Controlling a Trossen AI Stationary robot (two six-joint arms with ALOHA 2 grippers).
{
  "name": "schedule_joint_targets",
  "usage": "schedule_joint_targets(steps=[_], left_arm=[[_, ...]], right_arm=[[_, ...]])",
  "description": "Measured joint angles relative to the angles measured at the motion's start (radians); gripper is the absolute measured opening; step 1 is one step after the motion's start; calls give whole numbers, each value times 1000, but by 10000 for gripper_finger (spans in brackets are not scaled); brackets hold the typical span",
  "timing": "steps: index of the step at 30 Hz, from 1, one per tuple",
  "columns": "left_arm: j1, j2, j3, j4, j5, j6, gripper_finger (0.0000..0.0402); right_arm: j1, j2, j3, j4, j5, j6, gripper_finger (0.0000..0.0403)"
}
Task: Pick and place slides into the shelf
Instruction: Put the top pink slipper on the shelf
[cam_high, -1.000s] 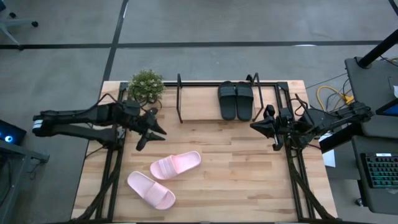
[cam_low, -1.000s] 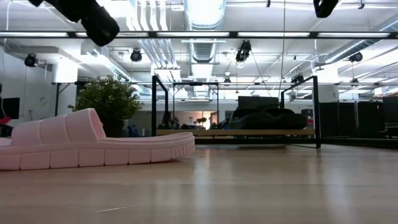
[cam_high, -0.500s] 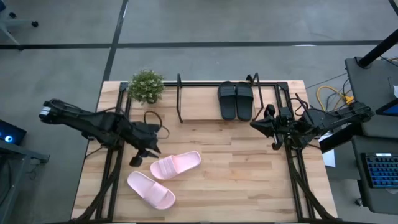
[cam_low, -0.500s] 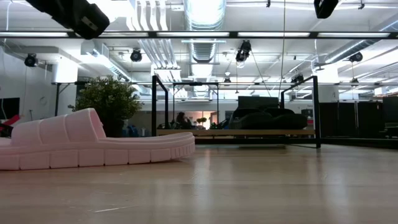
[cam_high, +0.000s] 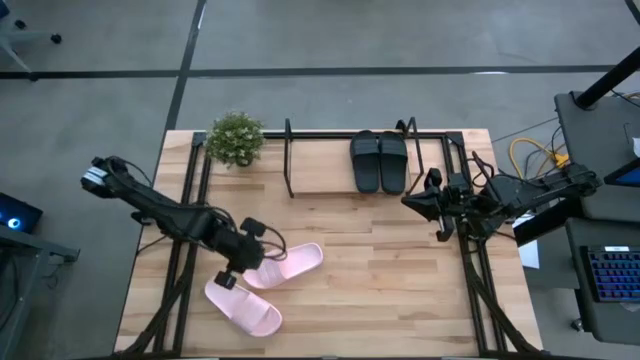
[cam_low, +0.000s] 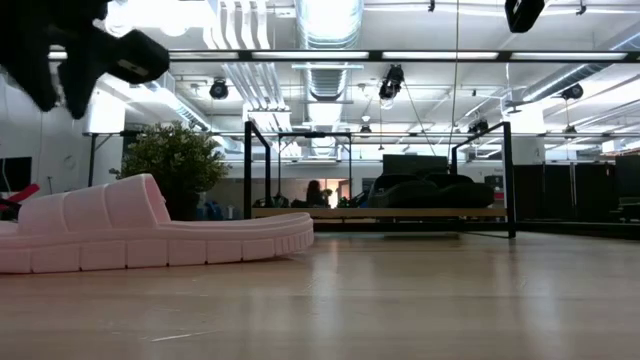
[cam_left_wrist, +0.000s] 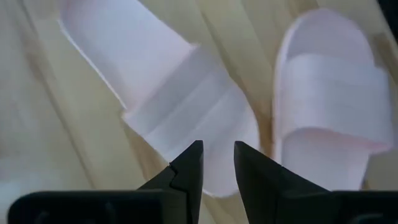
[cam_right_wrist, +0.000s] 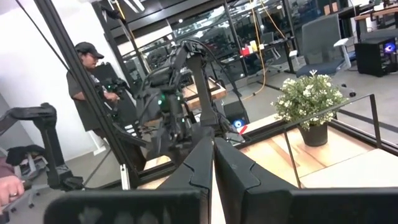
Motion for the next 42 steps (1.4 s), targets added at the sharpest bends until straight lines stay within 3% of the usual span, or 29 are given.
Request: schedule_joint_targets(steps=[11,22,26,30,37,42], left_arm=[[-32,64,46,-40,-3,-50,74],[-31,2,-22,34,-8,-818,74],[-31,-48,-72,118,39,-946,81],[-31,-120,-125,236,53,-1101,122],[-30,-215,-305,489,22,-1461,253],[-43,-251,-396,639,-120,-1571,288]], right_arm=[[0,0,-2,-22,0,-7,9],[0,0,-2,-21,0,-40,9],[0,0,-2,-21,0,-49,9],[0,0,-2,-21,-1,-49,9],[0,0,-2,-21,-1,-50,9],[0,0,-2,-21,-1,-50,9]])
